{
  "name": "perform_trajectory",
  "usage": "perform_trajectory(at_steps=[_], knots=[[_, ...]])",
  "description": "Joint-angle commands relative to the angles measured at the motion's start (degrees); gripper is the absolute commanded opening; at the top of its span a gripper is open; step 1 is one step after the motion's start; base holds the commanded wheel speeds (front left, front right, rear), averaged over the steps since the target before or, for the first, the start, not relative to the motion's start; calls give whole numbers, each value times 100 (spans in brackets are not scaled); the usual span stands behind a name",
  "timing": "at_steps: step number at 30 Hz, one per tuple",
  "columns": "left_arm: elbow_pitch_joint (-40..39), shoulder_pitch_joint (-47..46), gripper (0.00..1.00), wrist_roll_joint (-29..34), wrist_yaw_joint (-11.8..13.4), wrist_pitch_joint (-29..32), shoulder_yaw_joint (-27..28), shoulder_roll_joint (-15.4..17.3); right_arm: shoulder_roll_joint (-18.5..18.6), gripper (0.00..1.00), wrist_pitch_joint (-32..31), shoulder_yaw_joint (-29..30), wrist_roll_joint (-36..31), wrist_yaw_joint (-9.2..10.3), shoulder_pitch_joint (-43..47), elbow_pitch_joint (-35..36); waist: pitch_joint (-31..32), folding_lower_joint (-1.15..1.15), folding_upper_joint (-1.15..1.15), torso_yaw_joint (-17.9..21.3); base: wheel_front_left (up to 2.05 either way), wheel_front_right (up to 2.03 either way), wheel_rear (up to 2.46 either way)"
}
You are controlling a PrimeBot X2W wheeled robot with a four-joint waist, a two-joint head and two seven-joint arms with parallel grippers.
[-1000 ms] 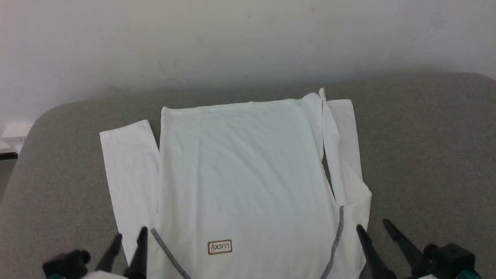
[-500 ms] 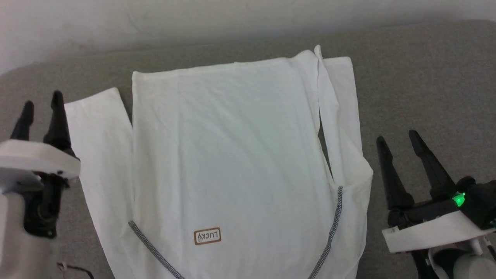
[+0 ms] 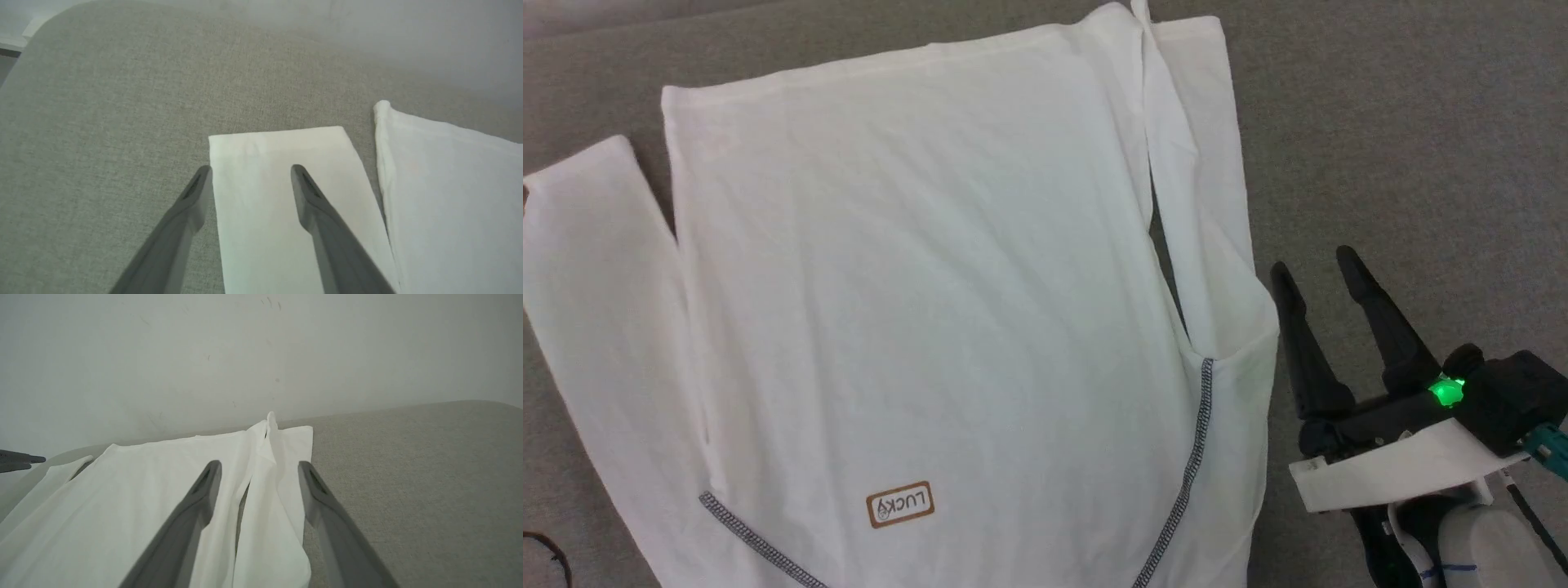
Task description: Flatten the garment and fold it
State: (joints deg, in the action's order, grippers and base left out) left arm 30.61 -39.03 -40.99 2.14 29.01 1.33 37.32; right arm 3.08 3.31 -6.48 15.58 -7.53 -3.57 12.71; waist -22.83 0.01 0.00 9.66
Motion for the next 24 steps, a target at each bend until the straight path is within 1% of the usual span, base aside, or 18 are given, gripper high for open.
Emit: perform_trajectory(at_steps=[1,6,8,10,11,12,13,14,16,18,20,24], knots=[[144,-97,100,-111,-1,310,-25,115,-18,100,71,-40,84,4,-109,-31,-392,-1,0,367,0,0,0],[385,-105,100,-207,131,1007,-50,348,-19,100,148,-108,172,4,-164,-120,-600,-1,0,512,0,0,0],[452,-22,100,-189,196,1272,-134,387,-19,100,180,-130,182,4,-190,-151,-638,-1,0,539,0,0,0],[564,105,100,-225,346,1680,-215,356,-19,100,190,-141,212,4,-206,-183,-656,-1,0,553,0,0,0],[581,167,80,-279,416,1904,-242,312,-19,100,197,-145,204,4,-214,-198,-650,-1,0,561,0,0,0],[557,222,39,-325,474,2070,-260,271,-20,100,203,-147,204,4,-220,-210,-643,-1,0,563,0,0,0],[518,283,2,-368,513,2189,-269,234,-20,100,207,-140,209,4,-223,-219,-637,-1,0,558,0,0,0],[461,341,0,-394,534,2261,-283,207,-20,100,212,-124,211,4,-225,-227,-626,-1,0,549,0,0,0],[324,425,0,-430,575,2278,-274,159,-20,100,215,-92,209,4,-224,-244,-584,-1,0,525,0,0,0],[170,470,0,-394,602,2132,-259,152,-20,100,214,-72,193,4,-223,-262,-512,-1,0,487,0,0,0],[20,467,0,-302,576,1869,-260,172,-20,100,209,-46,181,4,-212,-286,-395,-1,0,426,0,0,0],[-174,331,0,-6,536,1101,-277,207,-20,100,178,59,148,4,-171,-354,-42,-1,0,268,0,0,0]])
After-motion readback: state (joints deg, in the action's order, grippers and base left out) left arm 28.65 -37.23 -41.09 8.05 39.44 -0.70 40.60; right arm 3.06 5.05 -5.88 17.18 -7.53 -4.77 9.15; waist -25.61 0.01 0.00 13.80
